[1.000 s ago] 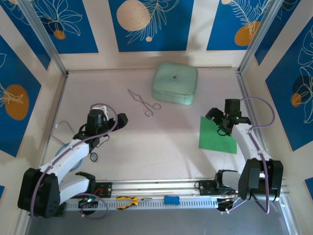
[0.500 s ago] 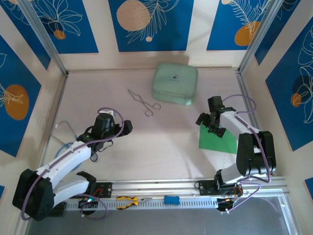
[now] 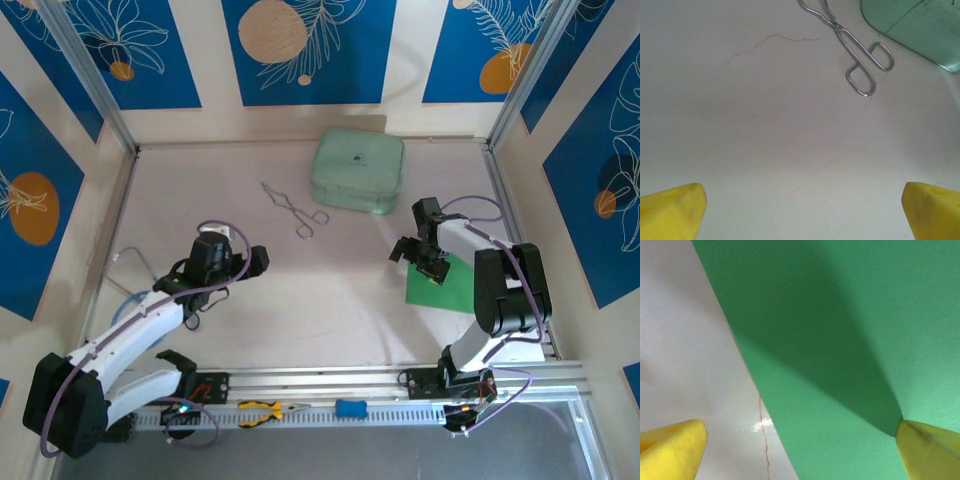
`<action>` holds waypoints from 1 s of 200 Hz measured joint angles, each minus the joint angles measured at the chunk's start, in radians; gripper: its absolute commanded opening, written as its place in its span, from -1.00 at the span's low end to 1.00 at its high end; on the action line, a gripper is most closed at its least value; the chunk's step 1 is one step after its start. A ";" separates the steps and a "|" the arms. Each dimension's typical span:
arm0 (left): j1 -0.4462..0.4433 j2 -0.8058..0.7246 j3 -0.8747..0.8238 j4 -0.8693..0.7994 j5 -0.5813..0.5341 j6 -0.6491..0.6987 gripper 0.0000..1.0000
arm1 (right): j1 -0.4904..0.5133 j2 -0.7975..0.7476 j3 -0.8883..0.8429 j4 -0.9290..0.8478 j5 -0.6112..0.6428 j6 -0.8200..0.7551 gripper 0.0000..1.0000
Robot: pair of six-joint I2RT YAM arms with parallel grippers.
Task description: Fold a paper plane with a square sheet of paper (pick it up from the middle)
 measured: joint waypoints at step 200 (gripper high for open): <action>0.000 -0.034 0.000 -0.035 -0.018 0.004 0.99 | 0.124 0.006 0.088 -0.068 -0.058 -0.049 0.88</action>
